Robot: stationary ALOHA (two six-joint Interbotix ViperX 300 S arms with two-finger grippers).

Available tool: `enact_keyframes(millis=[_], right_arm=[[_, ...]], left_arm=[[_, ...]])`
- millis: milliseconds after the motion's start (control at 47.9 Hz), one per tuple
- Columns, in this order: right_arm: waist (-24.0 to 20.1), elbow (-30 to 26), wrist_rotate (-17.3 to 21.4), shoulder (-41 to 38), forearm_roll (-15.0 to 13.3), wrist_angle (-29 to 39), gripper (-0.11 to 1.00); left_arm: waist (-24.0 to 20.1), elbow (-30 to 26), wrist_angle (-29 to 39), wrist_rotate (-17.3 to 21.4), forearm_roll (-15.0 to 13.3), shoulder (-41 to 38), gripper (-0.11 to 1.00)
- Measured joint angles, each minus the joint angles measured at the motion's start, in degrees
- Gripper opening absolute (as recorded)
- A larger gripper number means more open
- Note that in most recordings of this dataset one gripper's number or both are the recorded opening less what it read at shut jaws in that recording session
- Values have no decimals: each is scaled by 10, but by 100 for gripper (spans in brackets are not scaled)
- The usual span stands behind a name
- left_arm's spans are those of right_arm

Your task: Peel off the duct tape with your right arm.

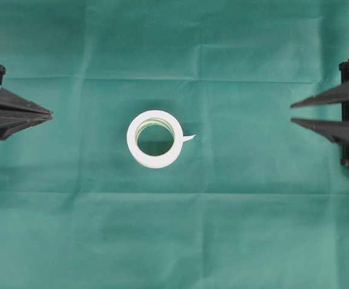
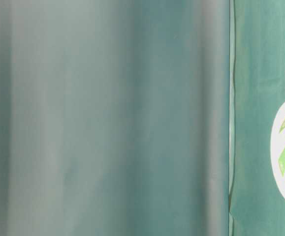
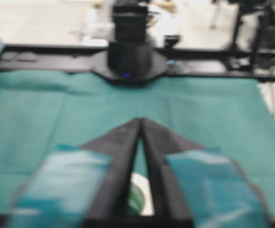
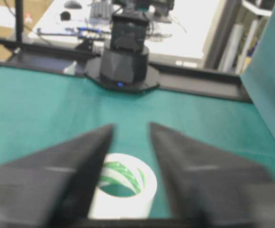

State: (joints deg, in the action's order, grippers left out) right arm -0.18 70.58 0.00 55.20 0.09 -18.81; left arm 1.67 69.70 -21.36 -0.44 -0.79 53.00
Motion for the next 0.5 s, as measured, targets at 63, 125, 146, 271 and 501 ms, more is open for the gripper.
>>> enact_keyframes(millis=[63,125,146,271,501], right_arm=[[0,1,0,0,0,-1,39],[0,1,1,0,0,-2,58],[0,1,0,0,0,-3,65],[0,1,0,0,0,-7,81],[1,1,1,-12,0,-12,81]], left_arm=[[0,0,0,0,0,-6,48],[0,0,0,-1,0,-11,68],[1,0,0,-1,0,-12,74],[1,-7,-4,-1,0,-28,97],[1,-50,-22,2,0,-102,97]])
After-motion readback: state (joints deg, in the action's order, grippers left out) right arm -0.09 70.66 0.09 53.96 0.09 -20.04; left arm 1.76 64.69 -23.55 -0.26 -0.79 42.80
